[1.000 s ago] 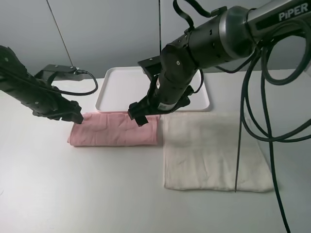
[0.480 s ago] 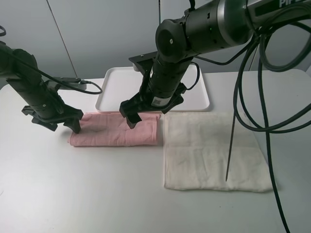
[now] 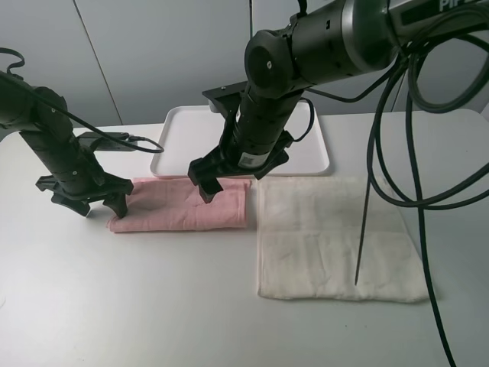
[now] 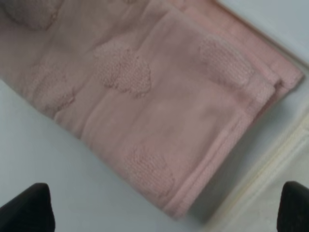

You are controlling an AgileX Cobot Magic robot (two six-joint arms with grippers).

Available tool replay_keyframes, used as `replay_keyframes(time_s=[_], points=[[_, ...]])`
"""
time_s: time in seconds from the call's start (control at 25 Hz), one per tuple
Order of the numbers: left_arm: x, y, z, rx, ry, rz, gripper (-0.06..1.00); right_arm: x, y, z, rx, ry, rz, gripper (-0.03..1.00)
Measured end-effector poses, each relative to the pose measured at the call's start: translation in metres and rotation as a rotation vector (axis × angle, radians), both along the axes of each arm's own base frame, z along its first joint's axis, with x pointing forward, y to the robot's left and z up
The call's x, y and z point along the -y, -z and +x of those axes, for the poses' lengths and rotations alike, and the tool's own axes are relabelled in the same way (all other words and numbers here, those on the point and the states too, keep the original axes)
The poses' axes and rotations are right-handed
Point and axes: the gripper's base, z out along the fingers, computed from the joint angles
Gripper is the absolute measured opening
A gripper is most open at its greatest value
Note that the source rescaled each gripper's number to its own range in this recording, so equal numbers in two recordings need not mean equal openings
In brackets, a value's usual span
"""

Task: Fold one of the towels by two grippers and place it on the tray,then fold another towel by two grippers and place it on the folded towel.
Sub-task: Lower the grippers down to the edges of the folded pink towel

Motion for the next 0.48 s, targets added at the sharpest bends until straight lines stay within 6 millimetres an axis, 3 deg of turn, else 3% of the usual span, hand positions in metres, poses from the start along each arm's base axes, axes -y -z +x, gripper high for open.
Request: replay_keyframes(time_s=[0.48], points=[[-0.006,0.009,-0.022,0.011,-0.026,0.024,0.90,0.000,0.000,0.000,0.000,-0.002,-0.001,1.00]])
